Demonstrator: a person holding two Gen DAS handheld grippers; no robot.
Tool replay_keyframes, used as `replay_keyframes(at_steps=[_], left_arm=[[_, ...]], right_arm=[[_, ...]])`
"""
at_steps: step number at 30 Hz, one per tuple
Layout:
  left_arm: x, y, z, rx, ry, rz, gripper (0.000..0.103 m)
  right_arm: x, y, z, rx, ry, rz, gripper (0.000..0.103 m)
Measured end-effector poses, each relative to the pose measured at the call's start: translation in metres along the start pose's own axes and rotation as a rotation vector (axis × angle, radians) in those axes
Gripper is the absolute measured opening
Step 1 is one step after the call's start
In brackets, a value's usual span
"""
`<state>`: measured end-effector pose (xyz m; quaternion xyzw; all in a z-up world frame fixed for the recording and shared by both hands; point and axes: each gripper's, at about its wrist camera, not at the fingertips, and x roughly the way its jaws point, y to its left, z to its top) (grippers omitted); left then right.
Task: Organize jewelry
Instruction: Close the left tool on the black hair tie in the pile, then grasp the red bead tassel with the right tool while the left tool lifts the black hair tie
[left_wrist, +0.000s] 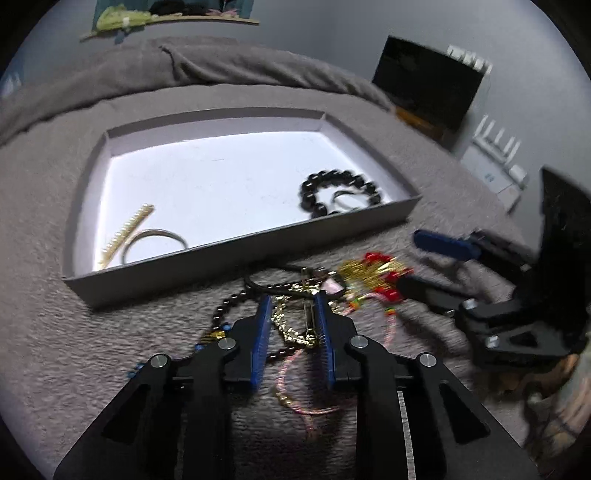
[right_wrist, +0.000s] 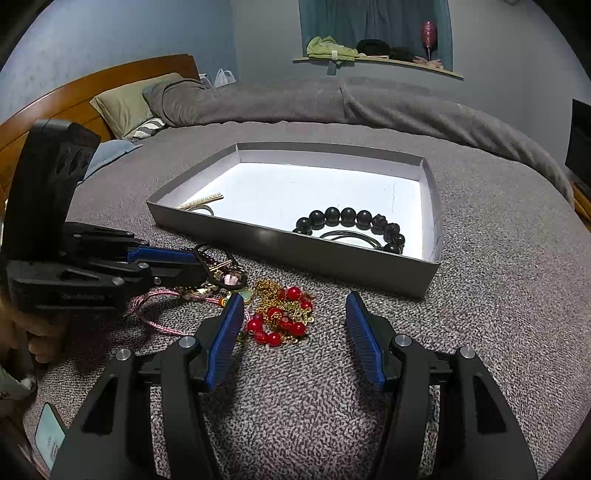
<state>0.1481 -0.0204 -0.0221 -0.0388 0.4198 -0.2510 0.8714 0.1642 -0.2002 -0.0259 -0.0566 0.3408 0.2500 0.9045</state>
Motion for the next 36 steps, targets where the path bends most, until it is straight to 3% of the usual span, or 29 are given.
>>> replay_keyframes(at_steps=[2, 13, 15, 17, 19, 20, 26, 28, 30, 36], left_arm=[[0.000, 0.002, 0.001, -0.019, -0.009, -0.018, 0.030], [0.006, 0.017, 0.009, -0.121, -0.015, -0.090, 0.033], [0.009, 0.017, 0.011, -0.127, -0.016, -0.075, 0.033], [0.011, 0.019, 0.012, -0.133, -0.023, -0.055, 0.025], [0.009, 0.021, 0.013, -0.145, -0.041, -0.040, 0.007], [0.008, 0.022, 0.013, -0.150, -0.050, -0.039, 0.004], [-0.019, 0.018, 0.014, -0.109, -0.136, 0.010, 0.003], [-0.032, 0.017, 0.014, -0.091, -0.166, 0.035, 0.003], [-0.049, 0.017, 0.014, -0.078, -0.201, 0.062, 0.003], [-0.082, 0.023, 0.014, -0.056, -0.255, 0.110, 0.003]], right_arm=[[0.000, 0.000, 0.000, 0.000, 0.000, -0.001, 0.057], [0.001, -0.001, 0.000, 0.001, 0.007, -0.002, 0.057], [0.002, 0.000, 0.000, -0.002, 0.009, -0.004, 0.057], [0.002, 0.000, 0.000, -0.004, 0.011, -0.006, 0.057], [0.002, 0.000, 0.000, -0.003, 0.010, -0.005, 0.057], [0.002, 0.000, 0.000, -0.004, 0.012, -0.005, 0.057], [0.003, 0.002, 0.000, -0.010, 0.012, -0.010, 0.057], [0.001, 0.001, 0.000, -0.003, 0.004, -0.008, 0.051], [0.001, 0.000, 0.000, 0.000, 0.010, -0.008, 0.038], [0.009, -0.003, -0.002, 0.009, 0.057, -0.001, 0.038]])
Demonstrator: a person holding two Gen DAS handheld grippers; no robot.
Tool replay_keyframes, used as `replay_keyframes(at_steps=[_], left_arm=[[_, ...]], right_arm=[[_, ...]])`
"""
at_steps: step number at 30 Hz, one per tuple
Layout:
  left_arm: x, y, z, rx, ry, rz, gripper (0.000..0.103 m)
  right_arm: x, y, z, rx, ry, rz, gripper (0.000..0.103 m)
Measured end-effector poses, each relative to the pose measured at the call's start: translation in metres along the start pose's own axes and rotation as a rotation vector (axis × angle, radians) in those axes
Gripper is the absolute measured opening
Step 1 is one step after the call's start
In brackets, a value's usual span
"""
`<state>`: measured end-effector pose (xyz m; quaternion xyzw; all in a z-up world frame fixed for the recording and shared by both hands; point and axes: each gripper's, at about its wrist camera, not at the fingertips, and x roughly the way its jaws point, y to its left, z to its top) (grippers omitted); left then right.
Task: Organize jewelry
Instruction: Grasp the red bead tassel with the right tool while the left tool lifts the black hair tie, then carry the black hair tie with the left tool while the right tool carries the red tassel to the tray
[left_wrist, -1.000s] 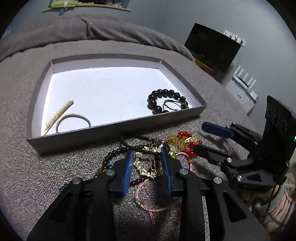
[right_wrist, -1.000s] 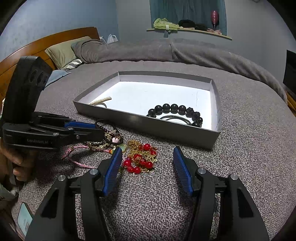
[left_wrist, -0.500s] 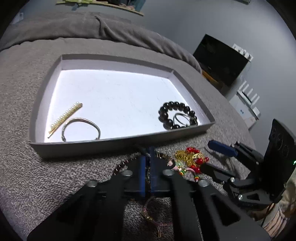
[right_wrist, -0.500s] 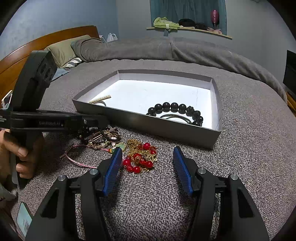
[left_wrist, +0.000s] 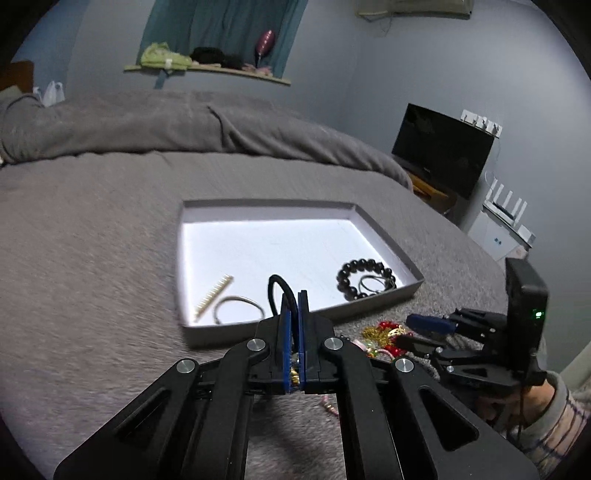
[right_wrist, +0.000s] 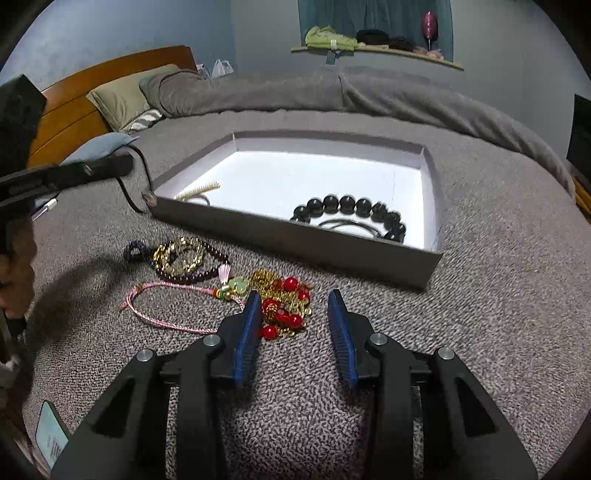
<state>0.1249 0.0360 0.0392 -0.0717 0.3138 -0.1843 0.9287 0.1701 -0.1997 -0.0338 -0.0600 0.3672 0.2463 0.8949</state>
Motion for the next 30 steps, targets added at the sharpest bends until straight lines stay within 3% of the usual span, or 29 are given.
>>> replay_keyframes(at_steps=[8, 11, 13, 22, 30], left_arm=[[-0.003, 0.008, -0.002, -0.007, 0.002, 0.016, 0.004], [-0.001, 0.003, -0.003, 0.009, 0.007, 0.015, 0.004], [-0.003, 0.001, -0.003, 0.018, 0.003, 0.014, 0.004], [-0.011, 0.004, 0.001, 0.007, -0.027, 0.002, 0.004], [-0.014, -0.004, 0.008, 0.035, -0.048, -0.011, 0.004]], right_arm=[[0.017, -0.006, 0.003, 0.022, 0.077, 0.052, 0.039], [0.015, -0.006, 0.002, 0.020, 0.066, 0.074, 0.024], [0.008, -0.005, 0.002, 0.012, 0.039, 0.071, 0.019], [-0.036, -0.005, 0.018, 0.016, -0.157, 0.062, 0.019], [-0.056, -0.013, 0.032, 0.033, -0.218, 0.041, 0.019]])
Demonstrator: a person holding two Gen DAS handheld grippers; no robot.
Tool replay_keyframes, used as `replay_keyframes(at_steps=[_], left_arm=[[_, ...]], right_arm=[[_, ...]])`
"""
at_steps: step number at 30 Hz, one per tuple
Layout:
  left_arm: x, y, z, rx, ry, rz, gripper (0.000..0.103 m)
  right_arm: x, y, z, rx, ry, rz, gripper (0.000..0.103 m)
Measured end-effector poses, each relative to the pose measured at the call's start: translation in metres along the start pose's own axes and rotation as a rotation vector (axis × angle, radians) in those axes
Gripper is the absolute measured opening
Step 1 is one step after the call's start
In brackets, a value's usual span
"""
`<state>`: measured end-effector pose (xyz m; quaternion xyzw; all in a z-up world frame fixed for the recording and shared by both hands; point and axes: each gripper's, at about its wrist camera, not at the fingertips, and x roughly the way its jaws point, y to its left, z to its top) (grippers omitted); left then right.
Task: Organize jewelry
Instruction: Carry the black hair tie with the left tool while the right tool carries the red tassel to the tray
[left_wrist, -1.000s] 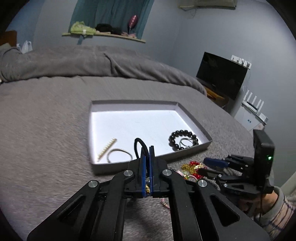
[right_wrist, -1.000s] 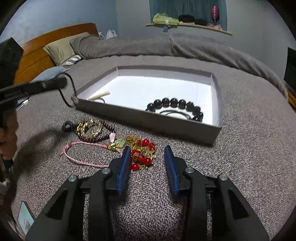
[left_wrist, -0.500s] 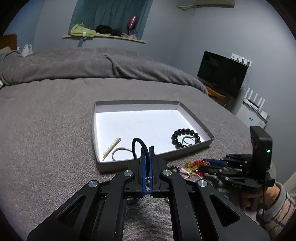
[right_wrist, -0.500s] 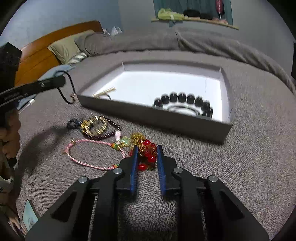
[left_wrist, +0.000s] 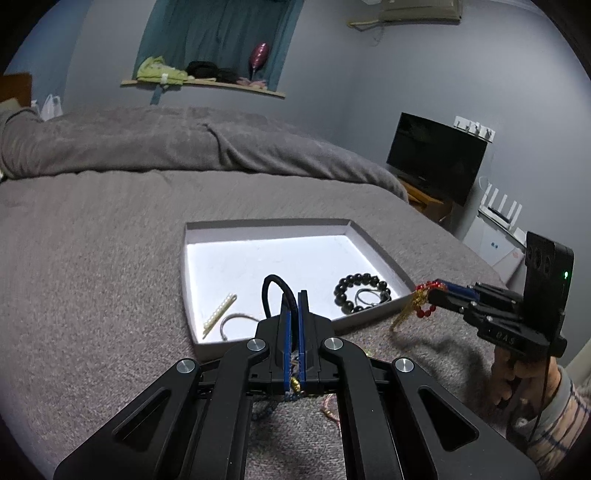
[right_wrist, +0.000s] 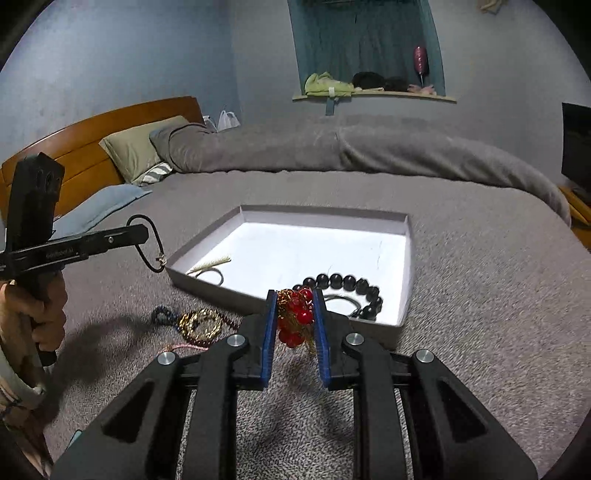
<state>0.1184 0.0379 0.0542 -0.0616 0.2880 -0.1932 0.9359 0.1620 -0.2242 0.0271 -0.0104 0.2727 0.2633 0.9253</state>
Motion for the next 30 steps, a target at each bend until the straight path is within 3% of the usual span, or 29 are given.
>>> replay_keyframes(at_steps=[12, 20, 30], left_arm=[[0.007, -0.015, 0.024, 0.032, -0.035, -0.032, 0.004], [0.032, -0.010, 0.032, -0.017, -0.037, -0.034, 0.003], [0.071, -0.018, 0.009, 0.062, 0.042, 0.042, 0.004]], right_arm=[[-0.013, -0.004, 0.048, -0.017, -0.101, -0.013, 0.019], [0.013, -0.015, 0.062, 0.022, -0.065, -0.006, 0.019], [0.059, 0.010, 0.047, 0.002, 0.028, 0.032, 0.019]])
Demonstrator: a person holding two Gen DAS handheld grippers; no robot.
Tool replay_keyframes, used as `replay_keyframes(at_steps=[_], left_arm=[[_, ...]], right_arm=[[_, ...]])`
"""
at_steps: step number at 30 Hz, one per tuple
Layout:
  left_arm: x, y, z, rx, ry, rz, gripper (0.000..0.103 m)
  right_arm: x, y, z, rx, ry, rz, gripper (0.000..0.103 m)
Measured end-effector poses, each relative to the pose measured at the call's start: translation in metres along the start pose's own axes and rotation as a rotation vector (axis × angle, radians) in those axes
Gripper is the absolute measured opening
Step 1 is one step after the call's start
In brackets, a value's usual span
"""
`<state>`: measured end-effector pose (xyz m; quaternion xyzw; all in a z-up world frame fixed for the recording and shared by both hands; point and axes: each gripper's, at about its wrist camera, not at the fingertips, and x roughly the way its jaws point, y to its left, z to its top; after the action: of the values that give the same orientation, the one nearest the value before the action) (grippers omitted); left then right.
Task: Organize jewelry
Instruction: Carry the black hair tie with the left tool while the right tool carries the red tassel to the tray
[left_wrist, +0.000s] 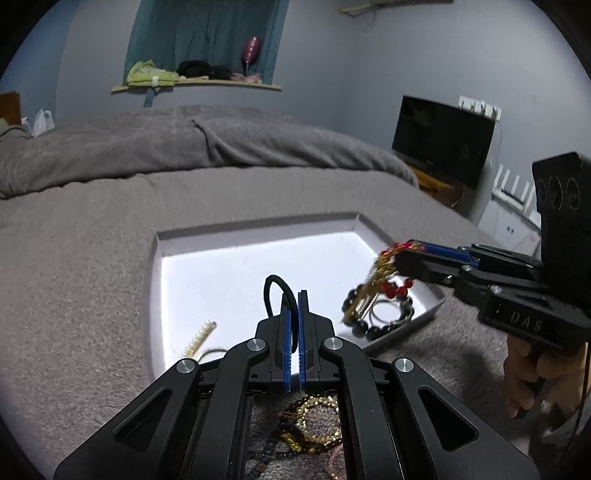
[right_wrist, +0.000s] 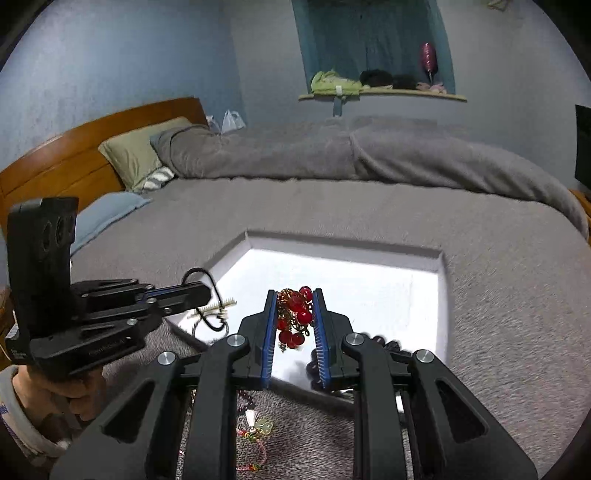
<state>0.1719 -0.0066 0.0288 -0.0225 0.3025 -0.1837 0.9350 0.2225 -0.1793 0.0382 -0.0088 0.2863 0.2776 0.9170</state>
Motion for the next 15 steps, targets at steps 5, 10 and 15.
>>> replay_keyframes(at_steps=[5, 10, 15], left_arm=[[0.014, 0.000, -0.006, 0.006, 0.045, 0.006, 0.004], [0.023, -0.001, -0.014, 0.026, 0.088, 0.017, 0.004], [0.026, -0.001, -0.017, 0.032, 0.106, 0.033, 0.004]], right_arm=[[0.020, 0.006, -0.013, 0.002, 0.041, -0.001, 0.019], [0.034, 0.015, -0.021, -0.018, 0.080, 0.002, 0.019], [0.042, 0.015, -0.024, -0.019, 0.104, -0.007, 0.019]])
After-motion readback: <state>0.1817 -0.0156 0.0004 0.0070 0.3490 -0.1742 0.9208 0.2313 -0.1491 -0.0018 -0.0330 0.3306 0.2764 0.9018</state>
